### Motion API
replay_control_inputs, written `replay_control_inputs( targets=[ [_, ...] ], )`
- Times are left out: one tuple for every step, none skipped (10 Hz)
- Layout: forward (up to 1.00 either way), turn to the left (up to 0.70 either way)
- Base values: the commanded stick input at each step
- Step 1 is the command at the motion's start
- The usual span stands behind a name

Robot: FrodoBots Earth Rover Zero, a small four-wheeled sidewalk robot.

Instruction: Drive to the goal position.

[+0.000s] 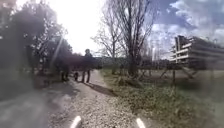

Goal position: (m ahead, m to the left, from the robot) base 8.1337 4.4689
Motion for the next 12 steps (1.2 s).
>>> replay_control_inputs(
  targets=[
    [0.30,0.00],
    [0.30,0.00],
    [0.30,0.00],
    [0.30,0.00],
    [0.30,0.00],
    [0.30,0.00],
    [0.30,0.00],
    [0.30,0.00],
    [0.30,0.00],
    [0.30,0.00],
    [0.30,0.00],
    [0.30,0.00]
  ],
)
